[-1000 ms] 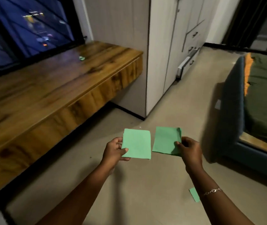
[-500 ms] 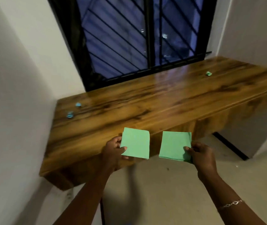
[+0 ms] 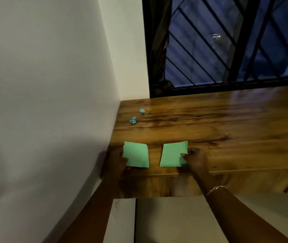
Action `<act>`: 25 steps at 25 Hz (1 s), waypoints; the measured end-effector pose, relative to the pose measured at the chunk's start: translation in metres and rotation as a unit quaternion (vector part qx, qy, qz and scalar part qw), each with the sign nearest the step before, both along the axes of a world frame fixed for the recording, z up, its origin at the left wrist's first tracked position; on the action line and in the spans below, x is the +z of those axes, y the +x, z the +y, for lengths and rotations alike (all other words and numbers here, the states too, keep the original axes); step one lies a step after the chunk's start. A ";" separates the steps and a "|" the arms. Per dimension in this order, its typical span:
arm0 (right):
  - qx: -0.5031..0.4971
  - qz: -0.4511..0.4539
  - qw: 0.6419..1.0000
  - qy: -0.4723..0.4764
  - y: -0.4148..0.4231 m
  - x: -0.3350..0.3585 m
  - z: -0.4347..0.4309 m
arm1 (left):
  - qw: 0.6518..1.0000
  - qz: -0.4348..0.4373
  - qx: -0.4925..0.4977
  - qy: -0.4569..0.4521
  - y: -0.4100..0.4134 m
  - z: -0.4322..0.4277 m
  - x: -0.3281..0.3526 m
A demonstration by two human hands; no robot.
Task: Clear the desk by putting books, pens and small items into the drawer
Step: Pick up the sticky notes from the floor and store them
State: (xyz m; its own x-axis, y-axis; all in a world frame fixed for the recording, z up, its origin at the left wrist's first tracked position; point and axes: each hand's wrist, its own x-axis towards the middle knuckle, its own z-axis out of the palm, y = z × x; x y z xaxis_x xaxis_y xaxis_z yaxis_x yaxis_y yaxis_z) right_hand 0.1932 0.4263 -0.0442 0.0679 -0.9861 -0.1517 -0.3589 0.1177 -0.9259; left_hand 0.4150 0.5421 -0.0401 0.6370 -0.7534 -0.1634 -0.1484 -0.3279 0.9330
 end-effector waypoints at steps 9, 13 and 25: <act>0.325 0.356 0.836 -0.263 0.037 0.000 0.035 | 0.863 -0.449 -0.185 0.141 -0.040 0.004 -0.017; 0.411 0.436 0.761 -0.249 0.047 -0.024 0.047 | 0.855 -0.448 -0.173 0.197 -0.029 0.011 -0.039; 0.419 0.483 0.729 -0.245 0.089 -0.015 0.070 | 0.845 -0.468 -0.160 0.202 -0.010 0.030 -0.028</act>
State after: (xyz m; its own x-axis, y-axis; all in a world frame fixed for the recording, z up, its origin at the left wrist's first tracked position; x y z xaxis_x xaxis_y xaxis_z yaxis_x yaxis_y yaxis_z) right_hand 0.2826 0.4965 -0.0593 0.7718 -0.6125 -0.1710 -0.6278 -0.7767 -0.0514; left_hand 0.4046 0.5725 -0.0682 0.4048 -0.9143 0.0140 -0.9006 -0.3960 0.1794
